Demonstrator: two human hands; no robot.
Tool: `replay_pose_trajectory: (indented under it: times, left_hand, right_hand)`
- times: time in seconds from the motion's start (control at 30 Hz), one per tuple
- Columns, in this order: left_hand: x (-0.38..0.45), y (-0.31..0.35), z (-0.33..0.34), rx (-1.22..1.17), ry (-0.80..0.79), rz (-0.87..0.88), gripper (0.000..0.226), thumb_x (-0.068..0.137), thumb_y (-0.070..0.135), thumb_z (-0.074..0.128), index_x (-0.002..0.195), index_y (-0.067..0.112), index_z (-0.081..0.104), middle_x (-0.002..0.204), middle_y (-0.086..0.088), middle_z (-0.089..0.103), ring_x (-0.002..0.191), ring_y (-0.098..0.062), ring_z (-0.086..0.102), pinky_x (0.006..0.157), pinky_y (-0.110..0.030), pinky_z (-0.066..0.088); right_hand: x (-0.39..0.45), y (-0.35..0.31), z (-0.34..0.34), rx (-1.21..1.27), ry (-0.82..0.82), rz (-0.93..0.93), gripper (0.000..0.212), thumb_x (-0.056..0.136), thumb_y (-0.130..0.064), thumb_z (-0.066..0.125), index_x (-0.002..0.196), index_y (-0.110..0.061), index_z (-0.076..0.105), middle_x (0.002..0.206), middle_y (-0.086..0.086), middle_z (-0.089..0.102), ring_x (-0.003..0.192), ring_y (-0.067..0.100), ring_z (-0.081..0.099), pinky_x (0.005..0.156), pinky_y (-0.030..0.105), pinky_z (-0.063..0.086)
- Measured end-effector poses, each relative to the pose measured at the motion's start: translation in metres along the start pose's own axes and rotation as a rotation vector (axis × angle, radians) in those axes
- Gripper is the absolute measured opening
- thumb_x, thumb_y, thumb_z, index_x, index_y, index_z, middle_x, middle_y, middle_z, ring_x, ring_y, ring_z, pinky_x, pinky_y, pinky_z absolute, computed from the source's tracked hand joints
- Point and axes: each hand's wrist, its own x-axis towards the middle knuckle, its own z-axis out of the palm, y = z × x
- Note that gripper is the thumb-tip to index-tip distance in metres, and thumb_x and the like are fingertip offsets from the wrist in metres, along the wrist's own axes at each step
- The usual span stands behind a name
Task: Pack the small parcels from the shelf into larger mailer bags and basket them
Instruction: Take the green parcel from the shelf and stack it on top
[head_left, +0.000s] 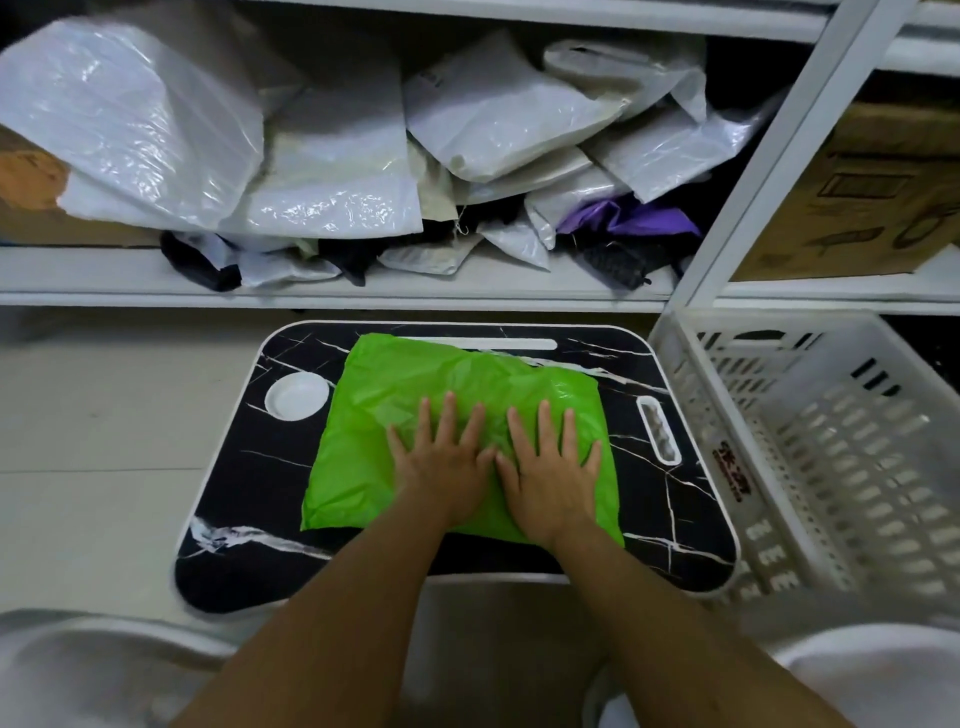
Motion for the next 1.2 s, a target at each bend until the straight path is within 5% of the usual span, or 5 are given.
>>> replay_pose_trajectory:
  times: [0.23, 0.47, 0.67, 1.03, 1.2]
  left_hand:
    - [0.0, -0.002, 0.001, -0.049, -0.06, -0.021, 0.061, 0.097, 0.057, 0.014, 0.152, 0.033, 0.005, 0.162, -0.007, -0.001, 0.148, -0.034, -0.004, 0.111, -0.066, 0.006]
    - [0.028, 0.01, -0.03, 0.088, 0.082, -0.074, 0.04, 0.097, 0.037, 0.033, 0.118, 0.017, 0.06, 0.125, -0.008, 0.057, 0.118, -0.027, 0.049, 0.1, -0.042, 0.035]
    - [0.059, 0.0, -0.021, 0.051, -0.047, 0.085, 0.051, 0.1, 0.036, 0.023, 0.151, 0.03, 0.02, 0.161, 0.001, 0.011, 0.149, -0.026, 0.002, 0.113, -0.062, 0.008]
    - [0.063, -0.009, -0.02, -0.151, -0.26, -0.301, 0.072, 0.086, 0.076, 0.014, 0.15, 0.044, 0.005, 0.161, -0.007, -0.01, 0.145, -0.04, -0.013, 0.105, -0.075, 0.001]
    - [0.069, -0.01, -0.026, -0.172, -0.307, -0.437, 0.069, 0.088, 0.074, 0.015, 0.149, 0.047, 0.0, 0.16, -0.012, -0.008, 0.145, -0.042, -0.009, 0.104, -0.075, 0.002]
  right_hand:
    - [-0.003, -0.002, 0.004, -0.032, 0.082, 0.021, 0.06, 0.092, -0.062, 0.014, 0.137, -0.041, 0.047, 0.153, 0.005, 0.039, 0.143, 0.033, 0.028, 0.107, 0.066, 0.019]
    - [0.031, -0.012, -0.026, 0.027, 0.146, -0.031, 0.031, 0.097, -0.038, 0.04, 0.111, -0.02, 0.061, 0.116, 0.008, 0.056, 0.113, 0.028, 0.053, 0.105, 0.048, 0.03]
    - [0.067, -0.013, -0.026, 0.035, -0.096, -0.096, 0.047, 0.102, -0.048, 0.017, 0.146, -0.035, 0.031, 0.16, -0.006, 0.018, 0.149, 0.022, 0.005, 0.113, 0.062, 0.004]
    - [0.076, -0.006, -0.024, 0.049, -0.268, 0.18, 0.069, 0.091, -0.072, 0.015, 0.152, -0.038, 0.016, 0.163, 0.003, 0.004, 0.148, 0.036, -0.004, 0.109, 0.069, 0.001]
    - [0.081, -0.004, -0.03, 0.061, -0.288, 0.262, 0.068, 0.091, -0.071, 0.022, 0.15, -0.037, 0.022, 0.159, 0.003, 0.018, 0.144, 0.033, 0.015, 0.105, 0.065, 0.018]
